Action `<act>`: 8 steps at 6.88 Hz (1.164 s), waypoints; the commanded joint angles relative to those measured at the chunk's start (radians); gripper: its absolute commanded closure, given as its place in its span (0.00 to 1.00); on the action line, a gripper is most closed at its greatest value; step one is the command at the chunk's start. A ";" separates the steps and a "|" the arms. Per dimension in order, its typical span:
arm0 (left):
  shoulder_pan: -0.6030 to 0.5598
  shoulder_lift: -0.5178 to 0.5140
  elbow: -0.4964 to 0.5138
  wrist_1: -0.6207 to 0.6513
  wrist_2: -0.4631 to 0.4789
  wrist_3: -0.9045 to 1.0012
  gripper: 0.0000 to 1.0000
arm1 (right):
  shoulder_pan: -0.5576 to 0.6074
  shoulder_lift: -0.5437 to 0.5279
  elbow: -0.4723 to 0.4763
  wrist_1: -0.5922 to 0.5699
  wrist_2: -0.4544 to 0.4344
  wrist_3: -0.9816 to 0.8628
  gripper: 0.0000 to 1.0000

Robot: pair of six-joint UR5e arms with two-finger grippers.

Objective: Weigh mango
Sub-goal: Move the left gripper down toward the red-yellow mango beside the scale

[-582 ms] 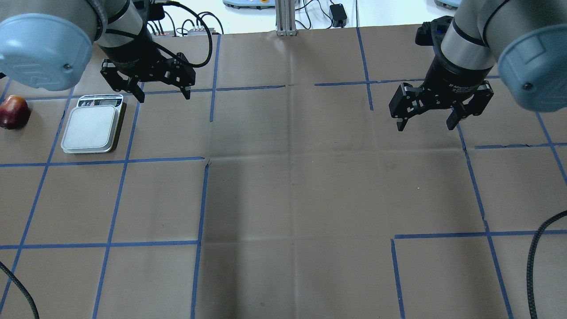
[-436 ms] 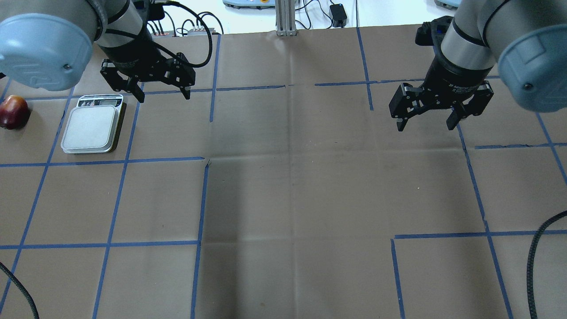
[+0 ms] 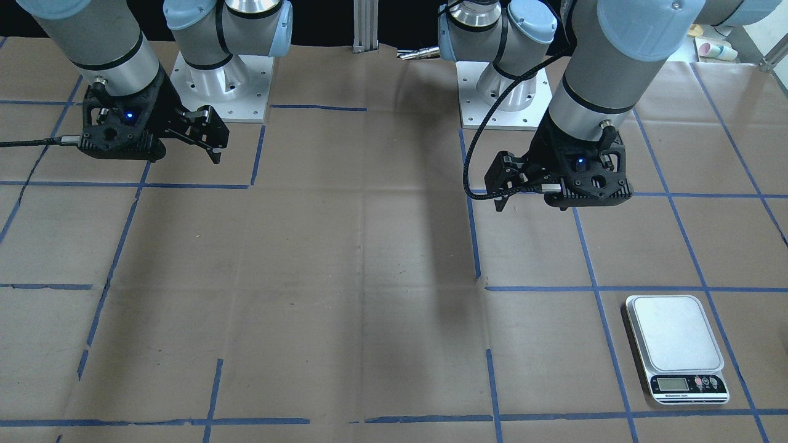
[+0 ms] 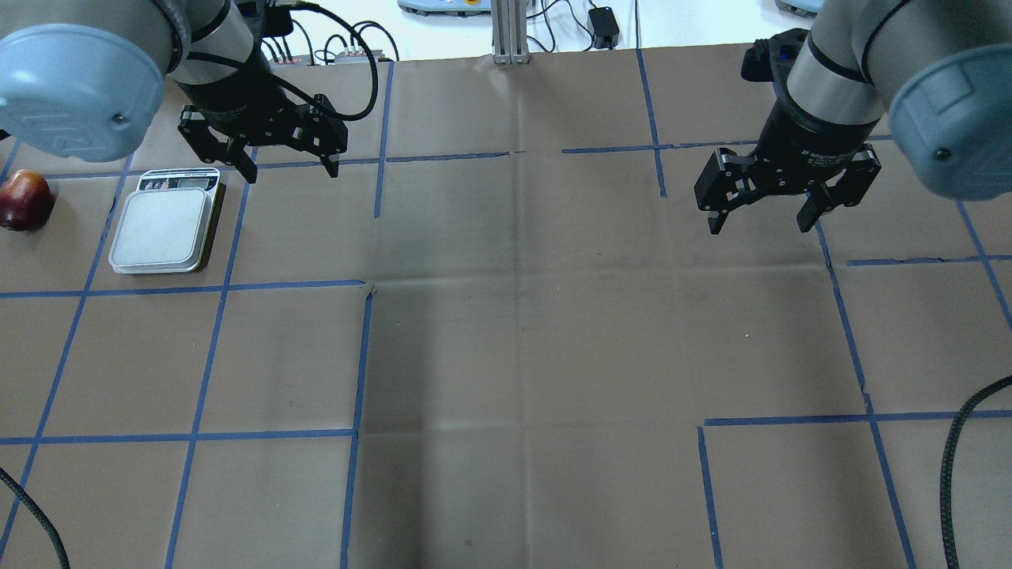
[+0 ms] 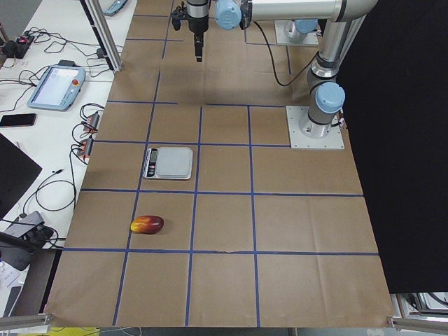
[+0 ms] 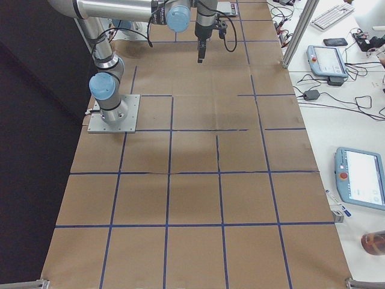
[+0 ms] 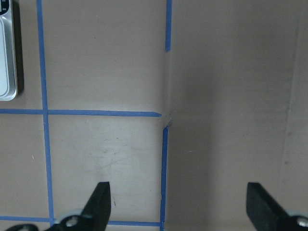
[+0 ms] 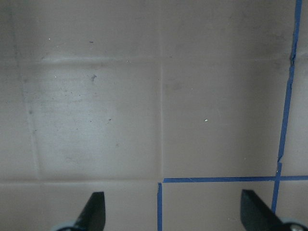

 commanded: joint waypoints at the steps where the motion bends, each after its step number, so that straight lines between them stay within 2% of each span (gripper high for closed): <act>1: 0.043 -0.017 0.030 -0.002 -0.009 0.010 0.00 | 0.000 0.000 0.000 0.000 0.000 0.000 0.00; 3: 0.214 -0.036 0.050 0.000 -0.017 0.157 0.00 | 0.000 0.000 0.000 0.000 0.000 0.000 0.00; 5: 0.425 -0.145 0.120 0.040 -0.015 0.436 0.00 | 0.000 0.000 0.000 0.000 0.000 0.000 0.00; 7: 0.588 -0.303 0.281 0.043 -0.017 0.668 0.00 | 0.000 0.000 0.000 0.000 0.000 0.000 0.00; 8: 0.648 -0.412 0.397 0.043 -0.017 0.773 0.00 | 0.000 0.000 0.000 0.000 0.000 0.000 0.00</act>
